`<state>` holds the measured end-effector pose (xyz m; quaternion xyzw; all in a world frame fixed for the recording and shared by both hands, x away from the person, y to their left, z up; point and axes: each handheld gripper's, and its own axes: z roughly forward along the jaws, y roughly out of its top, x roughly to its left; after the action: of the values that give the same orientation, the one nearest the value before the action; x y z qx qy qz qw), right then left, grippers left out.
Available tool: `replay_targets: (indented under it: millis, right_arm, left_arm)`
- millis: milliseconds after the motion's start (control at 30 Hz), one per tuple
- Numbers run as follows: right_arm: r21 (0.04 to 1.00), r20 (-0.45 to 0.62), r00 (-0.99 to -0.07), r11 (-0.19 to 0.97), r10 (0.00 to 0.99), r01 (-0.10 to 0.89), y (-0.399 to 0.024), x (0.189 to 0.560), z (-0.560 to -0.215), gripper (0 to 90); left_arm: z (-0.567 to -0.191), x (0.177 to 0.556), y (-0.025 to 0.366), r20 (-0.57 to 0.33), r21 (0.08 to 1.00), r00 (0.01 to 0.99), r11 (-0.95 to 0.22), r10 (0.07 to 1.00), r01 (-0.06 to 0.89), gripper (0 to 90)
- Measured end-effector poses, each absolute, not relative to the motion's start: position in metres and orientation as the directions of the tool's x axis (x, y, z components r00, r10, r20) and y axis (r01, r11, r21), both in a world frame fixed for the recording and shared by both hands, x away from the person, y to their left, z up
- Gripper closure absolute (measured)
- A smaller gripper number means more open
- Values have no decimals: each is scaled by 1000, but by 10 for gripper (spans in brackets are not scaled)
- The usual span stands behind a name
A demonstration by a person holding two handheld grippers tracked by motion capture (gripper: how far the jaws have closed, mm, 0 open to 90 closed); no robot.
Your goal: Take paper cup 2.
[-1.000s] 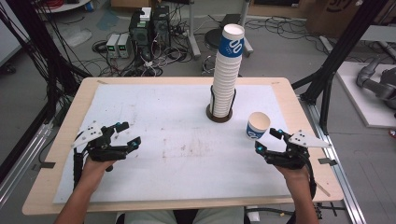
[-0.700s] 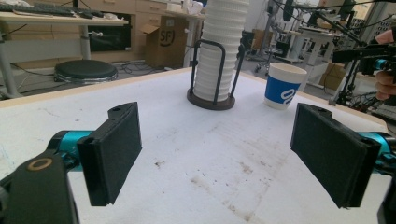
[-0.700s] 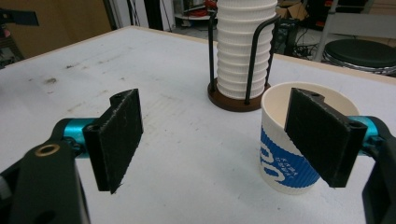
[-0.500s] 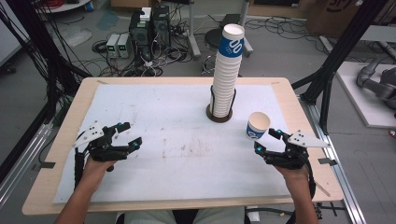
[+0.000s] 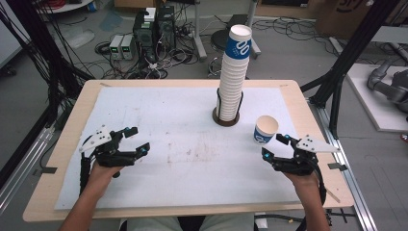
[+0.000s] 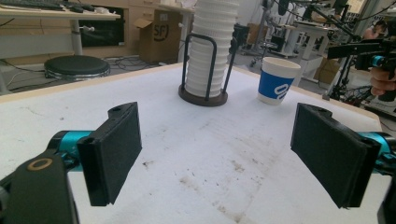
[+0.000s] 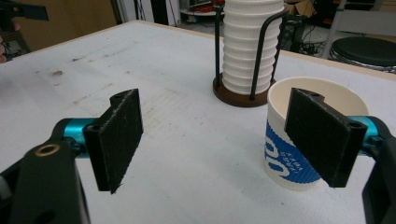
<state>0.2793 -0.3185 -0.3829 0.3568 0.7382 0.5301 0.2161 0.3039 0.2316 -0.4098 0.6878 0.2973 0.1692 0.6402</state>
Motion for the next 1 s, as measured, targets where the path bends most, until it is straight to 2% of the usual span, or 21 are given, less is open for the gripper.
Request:
replay_targets:
  millis: [367, 700, 1000]
  right_arm:
    - [939, 62, -662, 181, 747, 292, -311, 283, -373, 198]
    - [948, 49, -699, 187, 714, 257, -295, 309, -336, 199]
    - [937, 60, -729, 212, 682, 276, -274, 343, -301, 198]
  left_arm:
    - [-411, 304, 231, -155, 980, 766, -4, 624, 201, 163]
    - [-412, 303, 231, -159, 978, 762, -7, 628, 209, 163]
    - [-414, 304, 231, -163, 977, 771, -6, 615, 211, 163]
